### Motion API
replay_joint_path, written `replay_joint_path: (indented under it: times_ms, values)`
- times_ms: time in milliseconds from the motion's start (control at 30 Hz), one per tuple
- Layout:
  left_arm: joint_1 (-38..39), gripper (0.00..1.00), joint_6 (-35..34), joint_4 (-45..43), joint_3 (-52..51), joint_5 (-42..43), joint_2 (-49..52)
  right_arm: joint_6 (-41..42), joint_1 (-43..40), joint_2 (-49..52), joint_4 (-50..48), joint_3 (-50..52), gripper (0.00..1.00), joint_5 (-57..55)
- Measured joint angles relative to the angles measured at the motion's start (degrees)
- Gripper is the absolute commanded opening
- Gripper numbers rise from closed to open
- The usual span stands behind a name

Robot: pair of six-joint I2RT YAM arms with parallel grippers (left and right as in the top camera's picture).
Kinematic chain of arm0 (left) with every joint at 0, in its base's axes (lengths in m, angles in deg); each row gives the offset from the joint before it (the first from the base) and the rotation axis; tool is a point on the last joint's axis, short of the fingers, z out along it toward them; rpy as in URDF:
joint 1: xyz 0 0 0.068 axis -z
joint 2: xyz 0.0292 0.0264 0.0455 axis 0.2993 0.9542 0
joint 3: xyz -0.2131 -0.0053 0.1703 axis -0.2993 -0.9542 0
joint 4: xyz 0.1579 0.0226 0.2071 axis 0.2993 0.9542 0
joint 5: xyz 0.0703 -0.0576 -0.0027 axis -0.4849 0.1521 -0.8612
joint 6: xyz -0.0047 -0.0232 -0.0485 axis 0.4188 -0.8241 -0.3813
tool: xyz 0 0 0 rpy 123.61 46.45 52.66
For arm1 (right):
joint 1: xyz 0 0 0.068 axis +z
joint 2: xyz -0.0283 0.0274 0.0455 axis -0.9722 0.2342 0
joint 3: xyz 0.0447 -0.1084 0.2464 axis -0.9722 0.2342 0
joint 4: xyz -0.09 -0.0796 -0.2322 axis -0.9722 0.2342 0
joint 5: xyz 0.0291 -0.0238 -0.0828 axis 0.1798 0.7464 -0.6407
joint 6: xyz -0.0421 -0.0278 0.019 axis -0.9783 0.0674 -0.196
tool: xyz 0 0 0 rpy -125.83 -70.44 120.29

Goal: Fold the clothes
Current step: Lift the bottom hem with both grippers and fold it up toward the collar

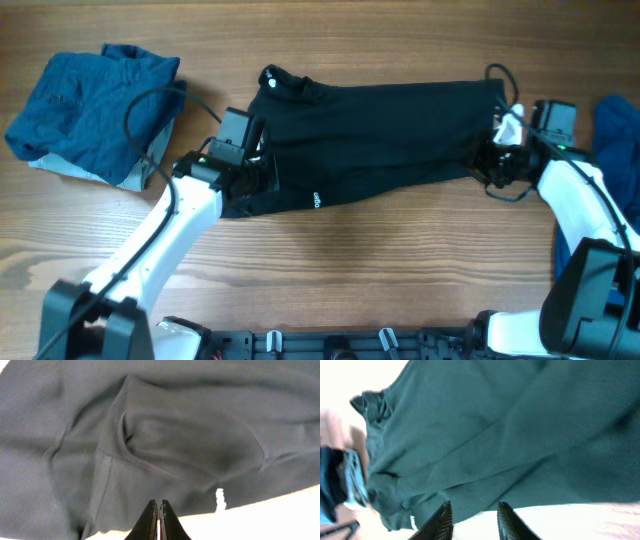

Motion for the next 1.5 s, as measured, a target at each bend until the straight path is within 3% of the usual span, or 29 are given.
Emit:
replay_joint_path:
  times_ms: [67,133,200,333,467,533,667,767,900,967,1133,1300,1367,1500]
  values:
    - [0.0,0.08,0.0,-3.8,0.0,0.6,1.0,-0.5,0.7,0.0,-2.6,0.0,0.17,-0.4]
    - [0.0,0.34,0.2,-11.1,-0.1,2.6,1.1,-1.6,0.7,0.0,-8.0,0.0,0.19,0.1]
    - [0.0,0.44,1.4,-17.6,0.2,5.0,1.1,-1.5,0.7,0.0,-12.7,0.0,0.20,1.2]
    - [-0.5,0.52,2.0,-20.4,2.3,8.8,1.5,2.6,0.7,0.0,-18.6,0.0,0.28,2.8]
    - [-2.8,0.58,2.6,-17.9,8.5,10.0,5.1,4.9,0.7,0.0,-20.3,-0.7,0.31,3.6]
    - [-5.5,0.66,3.3,-14.5,14.9,10.5,9.9,5.2,0.7,0.1,-19.7,-2.2,0.35,3.8]
    - [-9.7,0.74,4.9,-9.5,26.3,10.7,20.2,6.0,0.7,2.9,-18.3,-11.0,0.43,4.1]
    - [-11.1,0.75,6.0,-8.5,31.8,10.7,26.3,5.9,0.7,8.1,-14.8,-18.9,0.56,4.2]
    - [-12.1,0.70,6.4,-12.6,34.9,10.7,32.6,3.4,0.7,15.0,-11.9,-25.7,0.65,4.2]
    - [-12.3,0.62,6.6,-15.4,35.0,10.7,35.6,1.6,0.7,16.7,-12.0,-26.4,0.67,3.9]
    - [-12.5,0.55,8.8,-21.7,35.0,10.2,42.0,-2.0,0.7,17.8,-9.0,-26.5,0.69,1.0]
    - [-12.5,0.27,9.8,-25.2,35.0,8.2,44.7,-5.0,0.7,17.8,-6.3,-26.6,0.71,-4.0]
    - [-12.5,0.05,10.2,-25.9,35.0,7.3,44.7,-5.6,0.7,17.8,-6.2,-26.6,0.74,-6.6]
    - [-12.4,0.04,10.7,-26.4,35.0,5.0,44.7,-6.3,0.7,17.8,-5.9,-26.6,0.78,-11.8]
